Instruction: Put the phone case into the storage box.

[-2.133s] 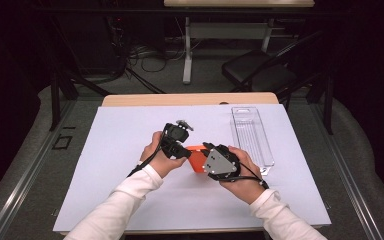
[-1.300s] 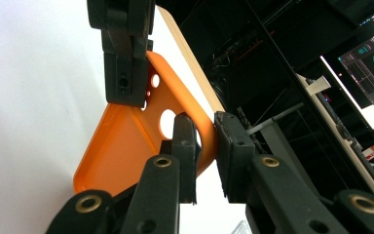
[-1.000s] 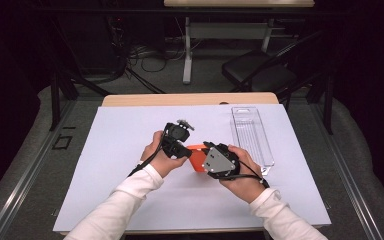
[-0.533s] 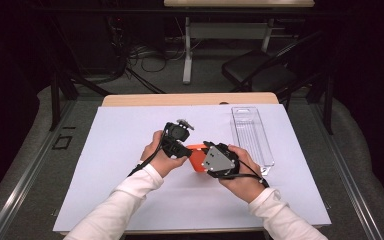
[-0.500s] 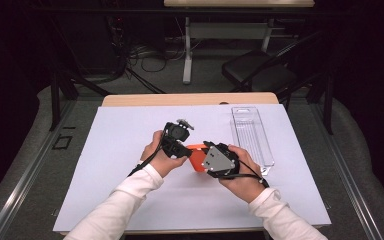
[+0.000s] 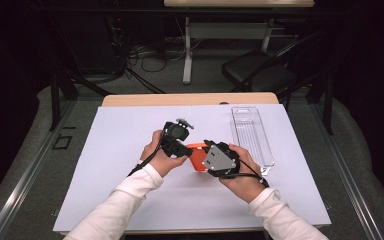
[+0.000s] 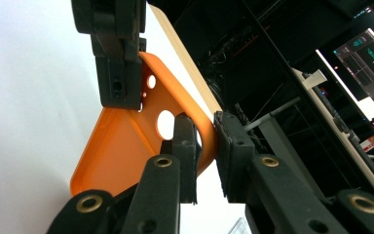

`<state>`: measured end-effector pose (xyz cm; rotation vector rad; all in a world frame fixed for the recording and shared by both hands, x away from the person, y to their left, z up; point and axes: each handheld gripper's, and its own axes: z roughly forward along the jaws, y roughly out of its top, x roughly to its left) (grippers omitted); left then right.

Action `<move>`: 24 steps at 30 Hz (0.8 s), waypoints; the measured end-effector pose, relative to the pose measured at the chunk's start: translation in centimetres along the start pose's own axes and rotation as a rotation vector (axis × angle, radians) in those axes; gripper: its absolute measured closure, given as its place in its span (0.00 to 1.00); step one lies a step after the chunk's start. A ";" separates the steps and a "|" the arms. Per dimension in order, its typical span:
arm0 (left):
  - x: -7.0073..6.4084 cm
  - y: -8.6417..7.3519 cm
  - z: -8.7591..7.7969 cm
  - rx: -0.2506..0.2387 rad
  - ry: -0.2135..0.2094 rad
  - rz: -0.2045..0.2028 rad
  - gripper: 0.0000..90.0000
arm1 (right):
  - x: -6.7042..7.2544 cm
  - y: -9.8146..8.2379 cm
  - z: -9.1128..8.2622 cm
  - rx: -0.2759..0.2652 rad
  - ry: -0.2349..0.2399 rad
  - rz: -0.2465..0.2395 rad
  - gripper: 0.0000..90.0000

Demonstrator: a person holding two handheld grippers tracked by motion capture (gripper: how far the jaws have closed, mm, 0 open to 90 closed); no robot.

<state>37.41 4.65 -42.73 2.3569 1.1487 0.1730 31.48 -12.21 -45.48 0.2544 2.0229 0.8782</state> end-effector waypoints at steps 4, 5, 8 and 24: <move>0.0 0.0 -0.1 -0.010 -0.007 0.003 0.81 | -0.1 -0.1 0.0 -0.008 -0.006 0.009 0.89; -0.1 -0.1 -0.1 -0.015 -0.008 0.002 0.80 | -0.2 -0.1 0.0 -0.006 -0.008 0.014 0.89; 0.0 -0.1 -0.2 -0.027 -0.010 0.008 0.77 | -0.3 -0.2 -0.1 -0.012 -0.006 0.019 0.89; 0.6 -0.9 -0.4 -0.087 0.009 0.065 0.65 | -1.0 -0.8 -0.1 -0.037 0.016 0.077 0.89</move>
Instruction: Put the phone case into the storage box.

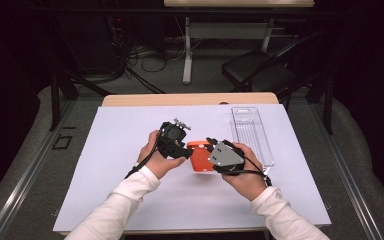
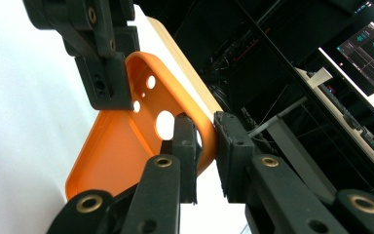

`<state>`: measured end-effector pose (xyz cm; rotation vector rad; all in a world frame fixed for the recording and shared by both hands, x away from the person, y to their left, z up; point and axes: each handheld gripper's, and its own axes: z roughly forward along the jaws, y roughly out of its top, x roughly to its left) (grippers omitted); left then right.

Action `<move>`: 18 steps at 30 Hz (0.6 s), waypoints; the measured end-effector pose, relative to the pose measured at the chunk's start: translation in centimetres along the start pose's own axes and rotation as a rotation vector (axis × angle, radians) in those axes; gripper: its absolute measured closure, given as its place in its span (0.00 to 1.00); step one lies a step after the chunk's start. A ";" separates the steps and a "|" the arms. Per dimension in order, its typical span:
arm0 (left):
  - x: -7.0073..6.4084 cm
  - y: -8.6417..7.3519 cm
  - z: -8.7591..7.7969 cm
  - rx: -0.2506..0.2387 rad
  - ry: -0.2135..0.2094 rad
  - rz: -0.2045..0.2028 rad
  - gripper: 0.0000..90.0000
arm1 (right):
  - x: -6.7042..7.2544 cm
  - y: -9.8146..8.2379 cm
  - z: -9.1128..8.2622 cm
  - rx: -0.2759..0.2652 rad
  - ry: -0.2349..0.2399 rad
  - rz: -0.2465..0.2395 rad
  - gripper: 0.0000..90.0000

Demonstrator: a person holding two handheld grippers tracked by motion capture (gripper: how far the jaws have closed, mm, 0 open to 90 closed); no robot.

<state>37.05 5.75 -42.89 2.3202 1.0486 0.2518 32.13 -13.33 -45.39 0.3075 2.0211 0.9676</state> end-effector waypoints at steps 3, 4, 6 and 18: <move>0.2 -0.1 -0.2 -0.019 -0.004 0.002 0.64 | -0.1 0.0 -0.1 -0.003 -0.002 0.003 0.89; 0.2 -0.2 -0.3 -0.022 -0.004 0.009 0.63 | -0.1 0.0 -0.1 -0.005 -0.001 0.005 0.89; 0.2 -0.3 -0.3 -0.035 -0.012 0.018 0.63 | -0.2 0.0 -0.1 -0.009 -0.001 0.011 0.89; 0.4 -0.9 -0.4 -0.114 -0.068 0.041 0.56 | -0.5 -0.3 -0.2 -0.025 0.004 0.020 0.89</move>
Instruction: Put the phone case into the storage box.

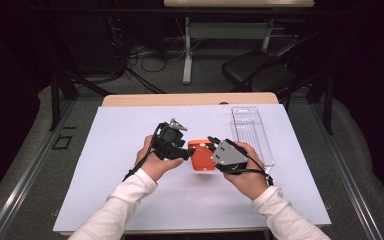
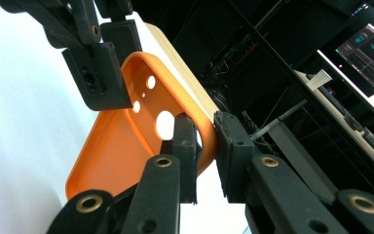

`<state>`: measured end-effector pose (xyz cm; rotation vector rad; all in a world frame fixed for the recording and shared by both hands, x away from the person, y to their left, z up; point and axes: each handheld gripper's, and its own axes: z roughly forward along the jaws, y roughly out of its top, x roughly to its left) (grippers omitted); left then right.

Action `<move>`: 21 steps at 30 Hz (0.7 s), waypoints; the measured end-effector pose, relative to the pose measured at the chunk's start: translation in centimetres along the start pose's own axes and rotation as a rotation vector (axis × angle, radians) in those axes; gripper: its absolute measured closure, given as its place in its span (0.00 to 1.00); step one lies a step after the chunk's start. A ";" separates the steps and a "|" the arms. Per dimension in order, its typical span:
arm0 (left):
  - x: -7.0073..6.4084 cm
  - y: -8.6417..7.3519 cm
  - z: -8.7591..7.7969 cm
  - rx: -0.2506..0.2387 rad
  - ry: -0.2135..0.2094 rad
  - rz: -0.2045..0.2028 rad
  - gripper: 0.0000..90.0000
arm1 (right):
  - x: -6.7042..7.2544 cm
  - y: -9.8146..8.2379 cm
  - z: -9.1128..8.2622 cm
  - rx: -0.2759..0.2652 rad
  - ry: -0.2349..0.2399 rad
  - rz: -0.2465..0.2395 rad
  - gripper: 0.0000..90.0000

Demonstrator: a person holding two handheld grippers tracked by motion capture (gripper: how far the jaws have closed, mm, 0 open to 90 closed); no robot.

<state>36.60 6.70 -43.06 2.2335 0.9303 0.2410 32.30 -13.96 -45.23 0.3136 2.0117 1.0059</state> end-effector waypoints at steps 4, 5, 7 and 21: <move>0.0 -0.3 -0.2 -0.011 -0.009 -0.002 0.52 | -0.3 -0.2 -0.1 -0.008 0.006 0.010 0.89; 0.1 -0.4 -0.2 -0.018 -0.010 -0.001 0.52 | -0.3 -0.2 -0.1 -0.010 0.009 0.010 0.89; 0.1 -0.6 -0.2 -0.049 -0.014 0.013 0.51 | -0.5 -0.4 -0.1 -0.014 0.013 0.016 0.89; 1.2 -2.0 -0.4 -0.129 -0.025 -0.032 0.45 | -1.2 -0.8 -0.3 -0.084 0.014 0.040 0.89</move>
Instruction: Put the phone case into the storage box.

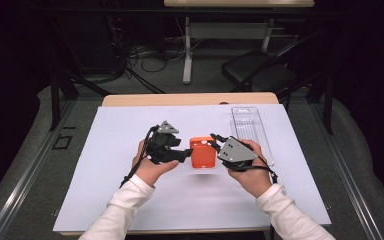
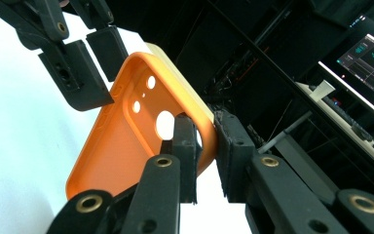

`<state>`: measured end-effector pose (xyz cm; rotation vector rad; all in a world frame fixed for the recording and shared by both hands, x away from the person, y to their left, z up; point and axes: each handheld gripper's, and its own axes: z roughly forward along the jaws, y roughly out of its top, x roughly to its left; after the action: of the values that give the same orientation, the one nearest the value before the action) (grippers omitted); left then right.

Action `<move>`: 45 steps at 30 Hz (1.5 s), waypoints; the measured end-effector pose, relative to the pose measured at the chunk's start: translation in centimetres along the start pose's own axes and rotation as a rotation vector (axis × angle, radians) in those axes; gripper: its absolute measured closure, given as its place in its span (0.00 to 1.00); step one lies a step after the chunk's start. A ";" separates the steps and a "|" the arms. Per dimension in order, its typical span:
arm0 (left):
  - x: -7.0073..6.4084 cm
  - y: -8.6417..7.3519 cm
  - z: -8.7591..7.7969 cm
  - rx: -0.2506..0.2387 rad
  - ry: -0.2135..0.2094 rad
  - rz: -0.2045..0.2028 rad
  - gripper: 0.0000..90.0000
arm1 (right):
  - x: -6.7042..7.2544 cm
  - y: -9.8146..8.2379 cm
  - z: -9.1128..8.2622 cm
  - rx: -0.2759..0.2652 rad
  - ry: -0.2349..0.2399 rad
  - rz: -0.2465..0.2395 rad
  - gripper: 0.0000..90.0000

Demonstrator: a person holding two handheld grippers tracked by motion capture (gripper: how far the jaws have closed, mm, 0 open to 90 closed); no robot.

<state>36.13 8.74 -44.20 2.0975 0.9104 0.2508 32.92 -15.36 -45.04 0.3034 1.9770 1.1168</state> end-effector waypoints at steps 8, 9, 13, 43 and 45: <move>0.7 -0.6 -0.6 -0.048 -0.004 -0.023 0.33 | -0.5 -0.2 -0.1 -0.036 0.013 0.030 0.89; 0.8 -0.7 -0.6 -0.052 -0.002 -0.024 0.33 | -0.6 -0.3 -0.1 -0.039 0.014 0.031 0.89; 1.1 -0.9 -0.9 -0.056 -0.001 -0.037 0.33 | -0.6 -0.3 -0.1 -0.048 0.025 0.027 0.89; 2.9 -2.8 -0.9 -0.054 -0.009 -0.091 0.31 | -3.1 -0.9 -0.2 -0.057 0.036 -0.017 0.89; 3.1 -3.0 -1.0 -0.059 -0.006 -0.097 0.31 | -3.5 -0.9 -0.3 -0.054 0.035 -0.017 0.89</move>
<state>36.35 12.71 -46.18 1.9928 0.9860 0.2184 35.09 -17.99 -43.75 0.2394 1.9730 1.1703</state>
